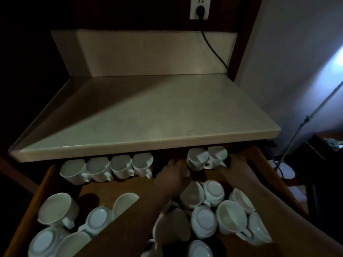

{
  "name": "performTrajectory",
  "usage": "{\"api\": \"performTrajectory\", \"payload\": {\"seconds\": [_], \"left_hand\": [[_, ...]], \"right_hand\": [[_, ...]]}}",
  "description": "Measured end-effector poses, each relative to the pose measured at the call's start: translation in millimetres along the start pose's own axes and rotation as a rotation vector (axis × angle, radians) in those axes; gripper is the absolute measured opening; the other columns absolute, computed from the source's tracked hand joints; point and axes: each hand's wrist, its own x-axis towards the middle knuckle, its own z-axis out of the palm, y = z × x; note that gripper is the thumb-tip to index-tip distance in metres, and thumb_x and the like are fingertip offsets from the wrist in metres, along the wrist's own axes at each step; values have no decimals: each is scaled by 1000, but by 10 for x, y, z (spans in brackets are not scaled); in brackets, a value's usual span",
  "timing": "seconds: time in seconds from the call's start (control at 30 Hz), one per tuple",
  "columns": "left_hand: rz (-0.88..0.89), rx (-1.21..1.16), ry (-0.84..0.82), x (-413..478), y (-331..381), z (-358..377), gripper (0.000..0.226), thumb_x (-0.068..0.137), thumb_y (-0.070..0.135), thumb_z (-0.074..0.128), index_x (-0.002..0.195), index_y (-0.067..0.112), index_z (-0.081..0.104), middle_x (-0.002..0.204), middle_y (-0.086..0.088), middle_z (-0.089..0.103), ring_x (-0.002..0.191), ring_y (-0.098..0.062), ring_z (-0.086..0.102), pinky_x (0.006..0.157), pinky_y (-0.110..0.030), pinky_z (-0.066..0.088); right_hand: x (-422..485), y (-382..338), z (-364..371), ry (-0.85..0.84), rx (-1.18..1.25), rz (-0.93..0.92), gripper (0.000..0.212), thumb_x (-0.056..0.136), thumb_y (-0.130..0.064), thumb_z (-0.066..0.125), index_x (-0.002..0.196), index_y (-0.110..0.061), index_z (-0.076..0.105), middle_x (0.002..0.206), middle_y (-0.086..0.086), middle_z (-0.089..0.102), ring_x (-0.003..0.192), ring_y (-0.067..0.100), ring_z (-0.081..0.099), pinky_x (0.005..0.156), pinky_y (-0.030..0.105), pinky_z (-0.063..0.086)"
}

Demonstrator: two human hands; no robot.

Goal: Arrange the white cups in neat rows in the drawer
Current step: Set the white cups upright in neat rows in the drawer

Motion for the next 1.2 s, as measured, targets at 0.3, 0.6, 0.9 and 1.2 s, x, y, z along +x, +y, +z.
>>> {"api": "performTrajectory", "payload": {"seconds": [0.3,0.6,0.9,1.2], "left_hand": [[-195,109,-103,139,153,75,74,79,72,29,123,23,64,129,0,59,120,-25,55,93,-34,48],[-26,153,174,188,433,68,47,87,38,61,130,20,57,125,-8,55,108,-33,56,89,-44,51],[117,501,88,473,394,60,45,94,32,51,138,32,53,128,-2,65,121,-27,55,106,-35,33],[109,496,105,319,-167,-156,53,89,36,60,141,38,51,123,-10,67,108,-36,62,85,-37,49]], "right_hand": [[569,394,17,-183,328,-111,72,65,-59,84,131,-41,59,122,-12,69,110,14,66,96,44,56],[633,394,-20,-180,351,-178,42,90,-35,72,128,-24,60,116,3,69,109,27,64,85,35,47],[641,227,107,-205,348,-193,41,90,-33,71,129,-23,61,123,0,69,114,25,64,93,40,50],[601,-179,400,-265,361,-255,39,77,-37,67,114,-25,64,109,2,73,106,29,67,86,39,52]]}}
